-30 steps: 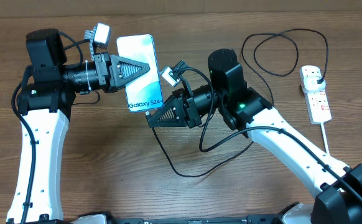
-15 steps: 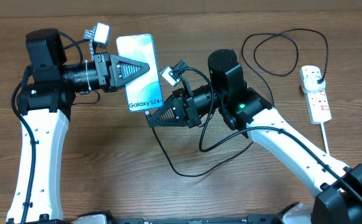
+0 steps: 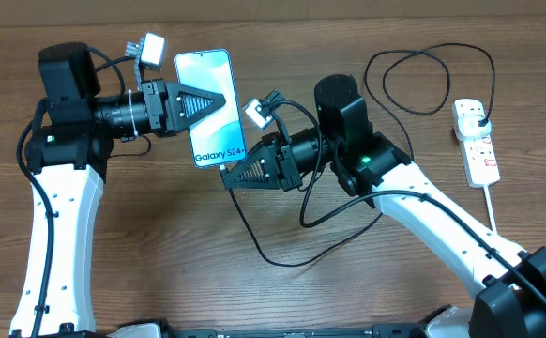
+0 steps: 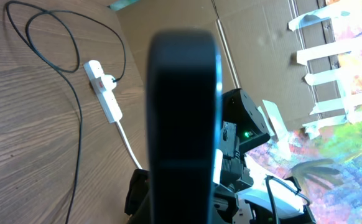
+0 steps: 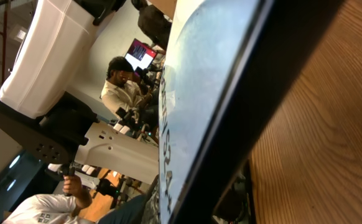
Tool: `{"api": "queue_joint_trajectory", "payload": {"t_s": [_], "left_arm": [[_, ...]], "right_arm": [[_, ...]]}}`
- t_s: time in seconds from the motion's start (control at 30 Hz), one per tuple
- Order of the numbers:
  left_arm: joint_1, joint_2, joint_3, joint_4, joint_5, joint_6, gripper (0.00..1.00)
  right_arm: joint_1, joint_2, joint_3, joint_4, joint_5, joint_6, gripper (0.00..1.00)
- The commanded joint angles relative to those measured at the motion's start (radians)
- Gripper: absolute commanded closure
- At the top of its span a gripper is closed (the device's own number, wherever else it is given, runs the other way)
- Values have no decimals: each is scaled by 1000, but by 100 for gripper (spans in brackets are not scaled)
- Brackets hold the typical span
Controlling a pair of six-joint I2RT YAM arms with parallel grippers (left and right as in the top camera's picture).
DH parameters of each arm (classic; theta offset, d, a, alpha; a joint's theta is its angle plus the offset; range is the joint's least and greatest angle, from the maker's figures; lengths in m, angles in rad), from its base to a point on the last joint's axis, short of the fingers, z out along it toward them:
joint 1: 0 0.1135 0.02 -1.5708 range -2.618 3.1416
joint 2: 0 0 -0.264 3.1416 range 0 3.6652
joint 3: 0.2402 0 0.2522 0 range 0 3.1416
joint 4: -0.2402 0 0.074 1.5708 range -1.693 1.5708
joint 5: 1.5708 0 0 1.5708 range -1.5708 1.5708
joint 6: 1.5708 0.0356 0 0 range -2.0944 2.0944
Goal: Plug charger to phone and switch on socket
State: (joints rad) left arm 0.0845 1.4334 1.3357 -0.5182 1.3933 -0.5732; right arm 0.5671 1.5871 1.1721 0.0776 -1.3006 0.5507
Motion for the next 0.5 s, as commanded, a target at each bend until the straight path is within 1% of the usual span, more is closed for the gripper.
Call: {"api": "queue_joint_trajectory", "payload": {"t_s": [0.0, 0.1, 0.47], "left_arm": [[-21, -15, 8, -9, 20, 63, 96], [-21, -15, 8, -8, 6, 81, 96], [-22, -15, 8, -15, -10, 79, 96]], "right_arm": [[-42, -3, 23, 27, 69, 3, 96], [-43, -3, 23, 26, 51, 3, 96], [-46, -3, 23, 26, 51, 3, 96]]}}
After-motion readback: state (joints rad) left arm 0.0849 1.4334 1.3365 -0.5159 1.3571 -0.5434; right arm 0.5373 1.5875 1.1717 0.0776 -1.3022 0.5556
